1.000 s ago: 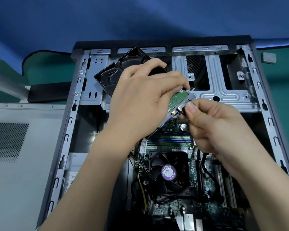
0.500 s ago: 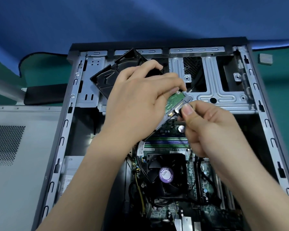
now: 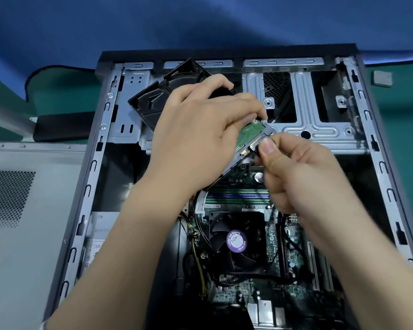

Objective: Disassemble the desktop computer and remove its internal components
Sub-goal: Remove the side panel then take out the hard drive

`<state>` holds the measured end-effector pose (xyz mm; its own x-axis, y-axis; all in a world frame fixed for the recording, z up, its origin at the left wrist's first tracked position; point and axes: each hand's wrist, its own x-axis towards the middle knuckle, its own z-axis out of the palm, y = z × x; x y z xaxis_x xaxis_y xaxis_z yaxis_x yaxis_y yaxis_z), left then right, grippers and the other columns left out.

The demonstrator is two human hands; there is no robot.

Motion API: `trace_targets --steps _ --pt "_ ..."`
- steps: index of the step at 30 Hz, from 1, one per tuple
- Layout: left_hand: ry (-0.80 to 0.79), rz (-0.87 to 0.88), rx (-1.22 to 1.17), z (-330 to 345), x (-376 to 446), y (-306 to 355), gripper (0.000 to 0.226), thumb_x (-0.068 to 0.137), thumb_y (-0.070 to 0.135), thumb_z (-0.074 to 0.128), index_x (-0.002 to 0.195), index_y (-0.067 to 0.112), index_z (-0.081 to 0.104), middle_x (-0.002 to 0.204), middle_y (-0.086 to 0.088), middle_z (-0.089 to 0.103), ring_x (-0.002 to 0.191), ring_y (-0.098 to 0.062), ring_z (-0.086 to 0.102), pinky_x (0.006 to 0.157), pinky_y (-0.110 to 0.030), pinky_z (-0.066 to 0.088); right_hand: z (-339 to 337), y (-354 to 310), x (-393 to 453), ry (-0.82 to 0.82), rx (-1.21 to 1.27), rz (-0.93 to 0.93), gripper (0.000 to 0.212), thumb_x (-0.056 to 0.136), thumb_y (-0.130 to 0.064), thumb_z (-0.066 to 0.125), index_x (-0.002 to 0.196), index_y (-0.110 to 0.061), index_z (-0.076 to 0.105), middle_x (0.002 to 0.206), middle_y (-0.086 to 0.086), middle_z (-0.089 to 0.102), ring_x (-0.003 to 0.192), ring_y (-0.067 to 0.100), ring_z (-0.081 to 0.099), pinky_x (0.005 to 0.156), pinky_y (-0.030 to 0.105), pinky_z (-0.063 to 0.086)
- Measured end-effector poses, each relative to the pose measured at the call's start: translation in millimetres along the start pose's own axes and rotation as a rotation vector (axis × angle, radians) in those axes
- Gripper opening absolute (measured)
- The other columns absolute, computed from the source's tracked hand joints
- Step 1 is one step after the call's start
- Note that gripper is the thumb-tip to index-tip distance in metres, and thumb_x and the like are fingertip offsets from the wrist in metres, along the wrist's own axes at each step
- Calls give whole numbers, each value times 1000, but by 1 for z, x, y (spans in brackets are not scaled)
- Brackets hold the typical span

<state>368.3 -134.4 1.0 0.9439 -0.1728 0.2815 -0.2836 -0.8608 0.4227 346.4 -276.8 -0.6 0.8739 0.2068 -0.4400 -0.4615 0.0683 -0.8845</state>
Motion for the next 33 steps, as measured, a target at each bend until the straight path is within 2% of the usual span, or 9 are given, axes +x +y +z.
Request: trace_targets --steps 3,5,10,13,18,21,25,29,33 --pt "21 -1 9 1 0 2 20 94 26 50 93 39 66 89 40 45 111 1 43 97 -18 18 18 12 -7 128 98 -111 33 99 -15 46 66 -15 43 36 -11 31 30 0 21 32 11 18" --pt "14 -6 4 1 0 2 21 94 26 50 93 38 66 91 38 48 112 1 43 97 -17 18 21 15 -8 142 162 -118 32 99 -14 45 67 -15 42 36 -11 31 30 0 21 32 11 18" --pt "-12 -6 5 0 0 0 20 96 29 48 95 41 65 96 37 54 116 2 43 99 -16 16 -6 0 3 -52 55 51 27 98 -18 46 73 -9 49 36 -7 28 29 3 15 37 6 16" --pt "-7 -2 -4 0 1 0 20 96 30 48 95 40 65 95 37 53 116 1 43 99 -19 17 -13 -5 5 -104 -52 64 27 98 -20 47 73 -10 50 37 -7 30 31 4 16 36 7 17" --pt "11 1 11 1 -1 2 21 96 29 48 95 39 66 87 44 42 114 1 43 97 -17 17 13 11 -5 110 33 -86 32 99 -18 45 68 -14 43 36 -11 31 31 1 21 33 12 18" --pt "17 1 11 0 0 3 21 96 28 48 94 39 67 84 47 36 112 3 40 95 -14 15 22 17 -8 163 120 -135 34 100 -16 44 66 -16 42 38 -12 32 32 0 22 34 11 20" --pt "15 -1 7 0 -1 2 21 96 29 49 95 39 67 88 45 39 113 2 41 96 -14 16 6 9 -2 42 100 -42 30 99 -15 44 70 -11 44 35 -9 29 30 2 18 34 9 16" --pt "-11 5 7 0 1 1 21 97 30 47 96 39 66 93 39 51 116 1 43 98 -17 16 -13 -3 5 -98 -96 10 30 98 -19 46 69 -12 49 39 -6 28 33 5 17 36 10 17" --pt "1 5 10 -1 0 1 21 97 30 47 96 39 66 88 44 44 115 2 41 96 -16 16 -4 0 1 -31 -49 -22 30 99 -16 45 69 -12 46 37 -8 28 31 3 18 35 9 16"
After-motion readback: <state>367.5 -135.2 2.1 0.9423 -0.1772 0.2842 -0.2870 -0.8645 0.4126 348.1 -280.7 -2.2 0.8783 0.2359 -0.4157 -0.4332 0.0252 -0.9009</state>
